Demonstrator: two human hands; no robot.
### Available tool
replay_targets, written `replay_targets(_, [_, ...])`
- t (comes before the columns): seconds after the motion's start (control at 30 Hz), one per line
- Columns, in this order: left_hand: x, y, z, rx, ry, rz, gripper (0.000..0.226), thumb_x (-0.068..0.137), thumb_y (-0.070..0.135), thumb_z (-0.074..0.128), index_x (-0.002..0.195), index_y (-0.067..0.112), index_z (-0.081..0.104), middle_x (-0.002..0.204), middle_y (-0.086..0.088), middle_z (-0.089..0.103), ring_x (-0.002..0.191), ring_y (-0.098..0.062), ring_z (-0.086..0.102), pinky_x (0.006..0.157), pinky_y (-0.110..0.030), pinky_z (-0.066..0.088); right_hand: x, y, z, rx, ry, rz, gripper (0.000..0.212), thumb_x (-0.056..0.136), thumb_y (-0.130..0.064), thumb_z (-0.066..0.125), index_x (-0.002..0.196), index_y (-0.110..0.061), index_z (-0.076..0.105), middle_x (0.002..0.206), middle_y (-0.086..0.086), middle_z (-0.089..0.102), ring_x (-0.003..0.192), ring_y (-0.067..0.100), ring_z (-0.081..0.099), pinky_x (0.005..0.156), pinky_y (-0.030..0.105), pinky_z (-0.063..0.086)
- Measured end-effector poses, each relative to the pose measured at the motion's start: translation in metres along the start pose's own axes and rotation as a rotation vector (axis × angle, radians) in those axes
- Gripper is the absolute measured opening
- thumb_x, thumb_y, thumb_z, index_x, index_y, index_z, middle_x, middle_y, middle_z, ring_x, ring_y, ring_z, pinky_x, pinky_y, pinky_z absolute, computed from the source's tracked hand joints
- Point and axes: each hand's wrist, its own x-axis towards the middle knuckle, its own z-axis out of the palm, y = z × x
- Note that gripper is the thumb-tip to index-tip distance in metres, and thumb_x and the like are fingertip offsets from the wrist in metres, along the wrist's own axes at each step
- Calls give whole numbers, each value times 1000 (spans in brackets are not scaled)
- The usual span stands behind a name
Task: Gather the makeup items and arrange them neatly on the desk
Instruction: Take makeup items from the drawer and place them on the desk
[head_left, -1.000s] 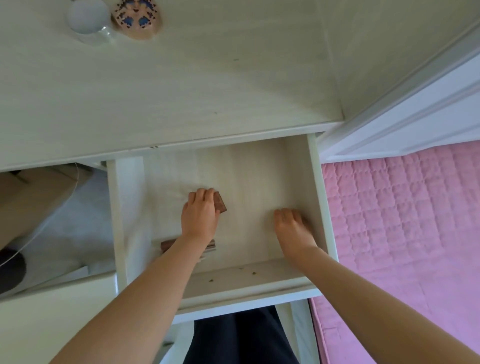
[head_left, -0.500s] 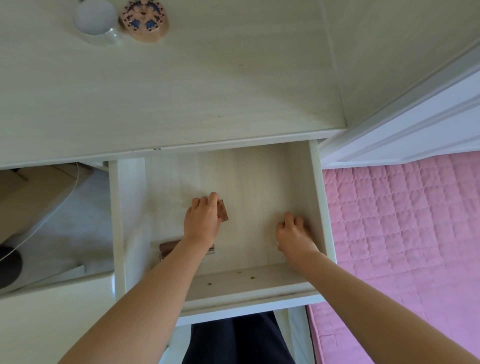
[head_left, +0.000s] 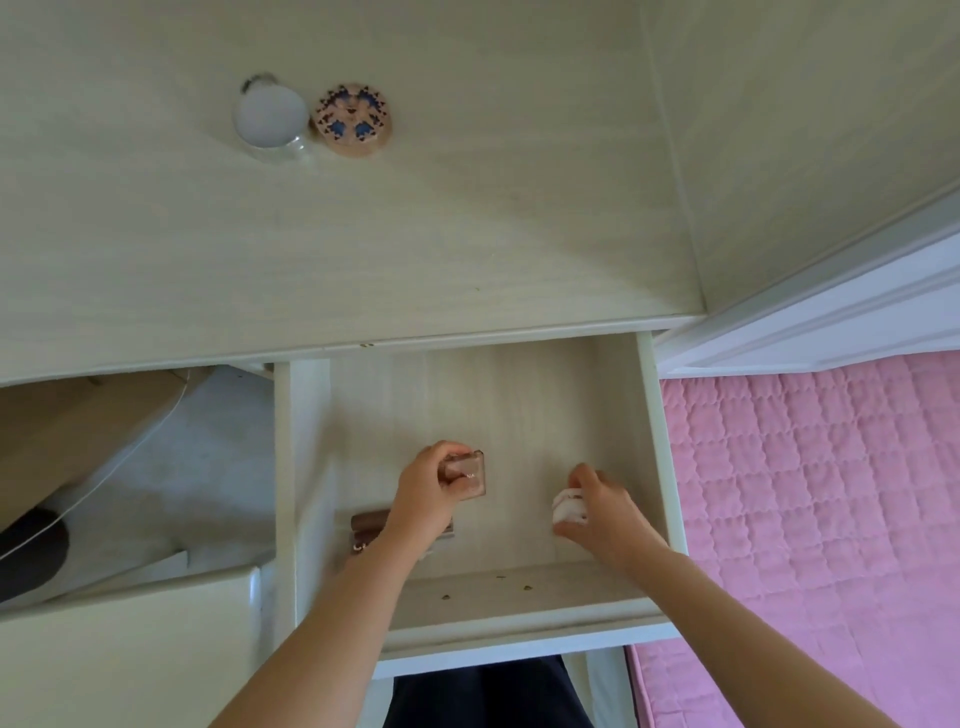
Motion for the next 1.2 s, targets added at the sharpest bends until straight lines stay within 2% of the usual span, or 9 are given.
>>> replay_targets(0.1, [-13, 19, -19, -185, 97, -29, 40, 79, 7, 73, 110, 29, 60, 97, 7, 61, 84, -7, 62, 67, -12, 47, -6, -29, -20, 148, 91, -3, 52, 71, -33, 77, 113, -21, 49, 107, -3, 48, 86, 10, 52, 64, 10, 39])
replay_targets(0.17, [-19, 33, -37, -256, 151, -24, 40, 79, 4, 70, 111, 27, 61, 98, 4, 63, 84, -11, 64, 67, -15, 50, -8, -52, -37, 224, 154, -29, 50, 67, -35, 79, 108, -28, 52, 103, -8, 49, 83, -1, 49, 59, 4, 32])
replay_targets(0.27, [-24, 53, -71, -302, 208, 19, 38, 79, 2, 69, 108, 24, 61, 98, 6, 65, 84, -6, 65, 66, -11, 49, -10, -91, -64, 307, 207, -72, 46, 65, -34, 79, 102, -31, 53, 102, -11, 54, 85, -4, 52, 56, 5, 35])
replay_targets(0.5, [-11, 90, -160, -312, 352, 157, 39, 78, -3, 69, 104, 26, 60, 92, 9, 66, 75, 3, 62, 66, -8, 47, 8, -189, -111, 472, 274, -169, 44, 68, -29, 80, 105, -29, 55, 108, -7, 59, 82, 3, 57, 57, 8, 39])
replay_targets(0.63, [12, 102, -202, -245, 426, 170, 39, 76, -1, 70, 103, 25, 60, 90, 10, 65, 79, -2, 62, 67, -10, 45, 34, -238, -125, 444, 319, -207, 45, 67, -26, 80, 104, -30, 54, 110, -4, 56, 89, 10, 57, 58, 6, 36])
replay_targets(0.8, [38, 106, -228, -212, 405, 130, 36, 77, 4, 70, 102, 27, 60, 89, 12, 63, 83, -9, 62, 71, -18, 46, 67, -272, -131, 385, 320, -199, 48, 67, -24, 80, 108, -25, 54, 112, 0, 54, 91, 12, 52, 51, 4, 38])
replay_targets(0.93, [52, 105, -232, -138, 380, 131, 33, 78, 4, 69, 104, 23, 61, 86, 12, 63, 79, -7, 61, 64, -4, 42, 85, -285, -127, 347, 278, -176, 48, 68, -26, 79, 108, -22, 54, 110, 2, 54, 91, 15, 53, 54, 12, 36])
replay_targets(1.03, [58, 102, -232, -78, 365, 132, 30, 80, 5, 68, 106, 18, 61, 87, 8, 63, 78, -13, 61, 63, -3, 40, 93, -290, -123, 310, 273, -149, 48, 69, -28, 79, 109, -20, 54, 108, 3, 52, 90, 17, 53, 57, 17, 38])
replay_targets(1.2, [64, 98, -234, 17, 335, 121, 31, 83, 9, 68, 112, 17, 59, 95, 0, 65, 82, -17, 62, 70, -12, 43, 100, -292, -119, 257, 264, -130, 50, 72, -30, 76, 116, -18, 53, 109, 1, 46, 89, 14, 47, 58, 14, 36])
